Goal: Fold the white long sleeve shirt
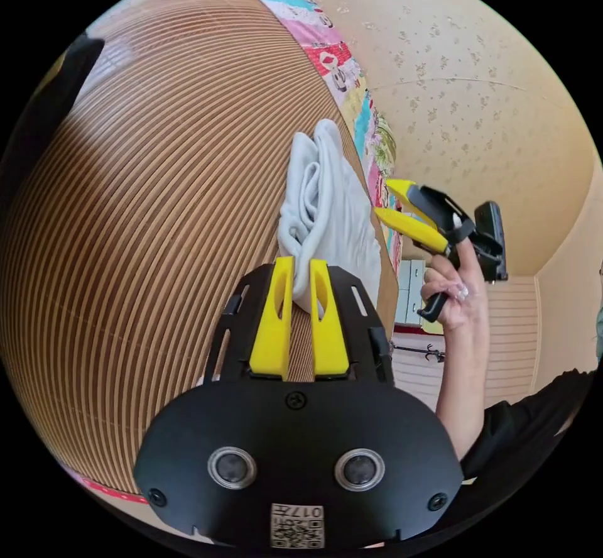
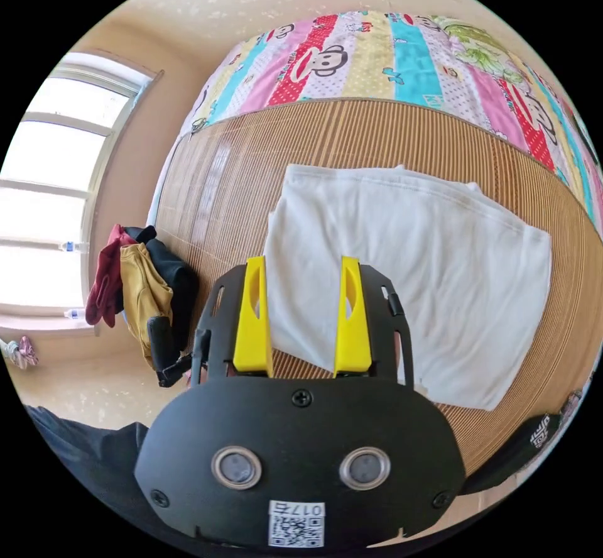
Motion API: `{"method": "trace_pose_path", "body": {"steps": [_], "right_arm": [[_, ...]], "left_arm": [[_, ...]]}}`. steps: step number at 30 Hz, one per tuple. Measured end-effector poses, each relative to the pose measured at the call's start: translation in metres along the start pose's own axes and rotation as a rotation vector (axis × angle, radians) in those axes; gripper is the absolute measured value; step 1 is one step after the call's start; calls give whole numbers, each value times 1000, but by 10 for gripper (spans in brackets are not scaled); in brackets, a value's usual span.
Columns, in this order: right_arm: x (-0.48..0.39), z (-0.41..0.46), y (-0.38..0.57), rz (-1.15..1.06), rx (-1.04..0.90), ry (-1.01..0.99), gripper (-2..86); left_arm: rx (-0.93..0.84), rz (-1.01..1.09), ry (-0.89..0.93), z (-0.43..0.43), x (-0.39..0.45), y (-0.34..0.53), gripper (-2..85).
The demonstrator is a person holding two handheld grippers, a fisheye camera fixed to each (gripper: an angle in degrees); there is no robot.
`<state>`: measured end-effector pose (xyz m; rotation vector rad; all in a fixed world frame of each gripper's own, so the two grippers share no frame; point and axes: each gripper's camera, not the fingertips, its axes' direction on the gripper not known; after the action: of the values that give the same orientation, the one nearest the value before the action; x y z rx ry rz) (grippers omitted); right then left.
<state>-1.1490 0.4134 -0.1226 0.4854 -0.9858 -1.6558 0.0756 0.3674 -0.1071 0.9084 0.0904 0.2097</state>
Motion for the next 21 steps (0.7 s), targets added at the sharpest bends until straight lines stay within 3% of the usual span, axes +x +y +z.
{"method": "trace_pose_path", "body": {"steps": [6, 13, 17, 21], "right_arm": [[-69, 83, -60, -20, -300, 154, 206], [-128, 165, -70, -237, -632, 697, 181], [-144, 180, -46, -318, -665, 793, 132], [-161, 174, -13, -415, -700, 615, 90]], "left_arm": [[28, 104, -15, -1, 43, 21, 47], [24, 98, 16, -9, 59, 41, 40], [-37, 147, -55, -31, 78, 68, 38], [-104, 155, -89, -68, 80, 93, 38]]}}
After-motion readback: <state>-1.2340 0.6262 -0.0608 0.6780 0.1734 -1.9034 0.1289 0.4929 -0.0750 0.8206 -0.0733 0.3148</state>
